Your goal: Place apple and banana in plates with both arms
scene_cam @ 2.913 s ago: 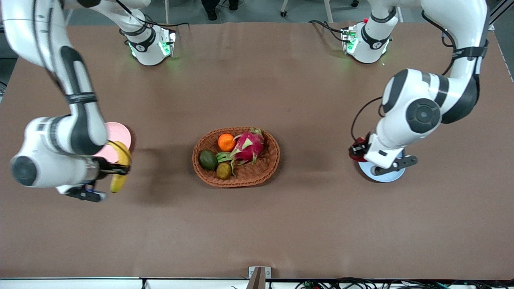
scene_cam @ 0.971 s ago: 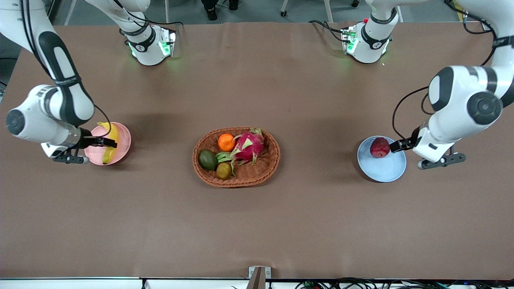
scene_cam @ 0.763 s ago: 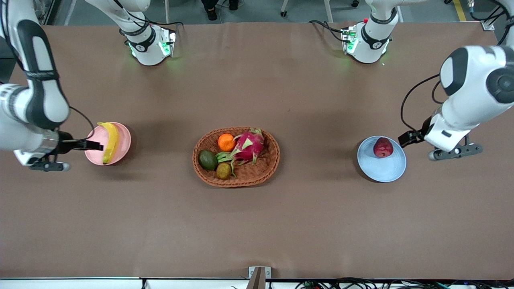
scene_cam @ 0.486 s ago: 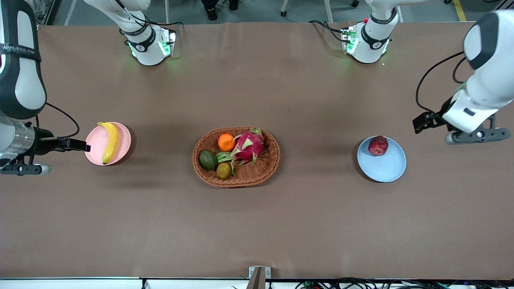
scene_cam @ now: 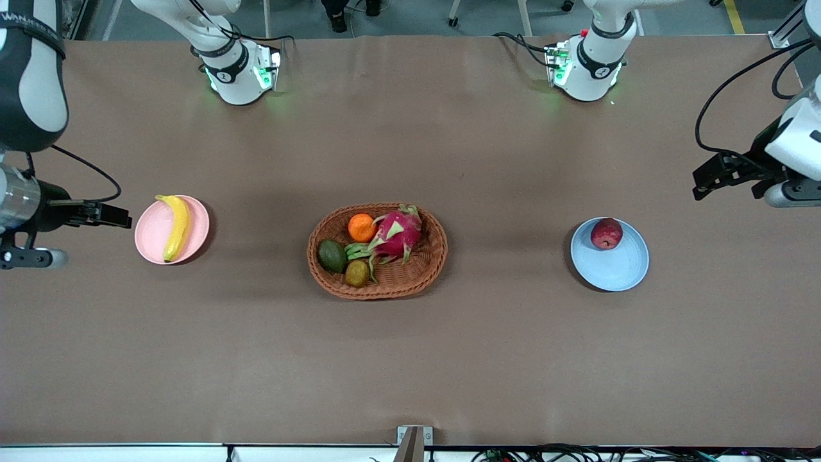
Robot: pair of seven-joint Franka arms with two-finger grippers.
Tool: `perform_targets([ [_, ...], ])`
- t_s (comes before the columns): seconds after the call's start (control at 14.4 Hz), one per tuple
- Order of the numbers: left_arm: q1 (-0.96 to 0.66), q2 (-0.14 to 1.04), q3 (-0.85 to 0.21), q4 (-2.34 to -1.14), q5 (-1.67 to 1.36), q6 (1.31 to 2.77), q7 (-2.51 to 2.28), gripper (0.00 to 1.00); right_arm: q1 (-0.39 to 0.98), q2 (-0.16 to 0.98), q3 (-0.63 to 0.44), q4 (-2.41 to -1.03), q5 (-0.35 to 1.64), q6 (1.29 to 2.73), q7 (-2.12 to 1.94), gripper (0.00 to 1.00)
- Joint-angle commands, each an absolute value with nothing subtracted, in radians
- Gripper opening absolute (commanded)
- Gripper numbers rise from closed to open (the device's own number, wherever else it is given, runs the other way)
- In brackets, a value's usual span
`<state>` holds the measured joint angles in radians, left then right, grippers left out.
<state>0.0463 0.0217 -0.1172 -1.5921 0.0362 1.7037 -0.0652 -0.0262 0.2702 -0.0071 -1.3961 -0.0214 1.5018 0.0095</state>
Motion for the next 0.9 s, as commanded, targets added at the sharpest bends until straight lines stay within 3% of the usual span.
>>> perform_targets([
  [0.0, 0.055, 0.04, -0.121, -1.542, 0.017, 1.666, -0.032, 0.99, -0.032, 0.276, -0.011, -1.362, -0.041, 1.47, 0.018, 1.0],
  [0.49, 0.055, 0.002, -0.115, -1.54, -0.009, 1.609, -0.012, 1.0, -0.04, 0.273, -0.012, -1.348, -0.003, 1.46, 0.021, 1.0],
  [0.83, 0.055, 0.002, -0.115, -1.539, -0.011, 1.612, -0.015, 1.0, -0.04, 0.215, -0.011, -1.353, 0.012, 1.339, 0.021, 1.0],
])
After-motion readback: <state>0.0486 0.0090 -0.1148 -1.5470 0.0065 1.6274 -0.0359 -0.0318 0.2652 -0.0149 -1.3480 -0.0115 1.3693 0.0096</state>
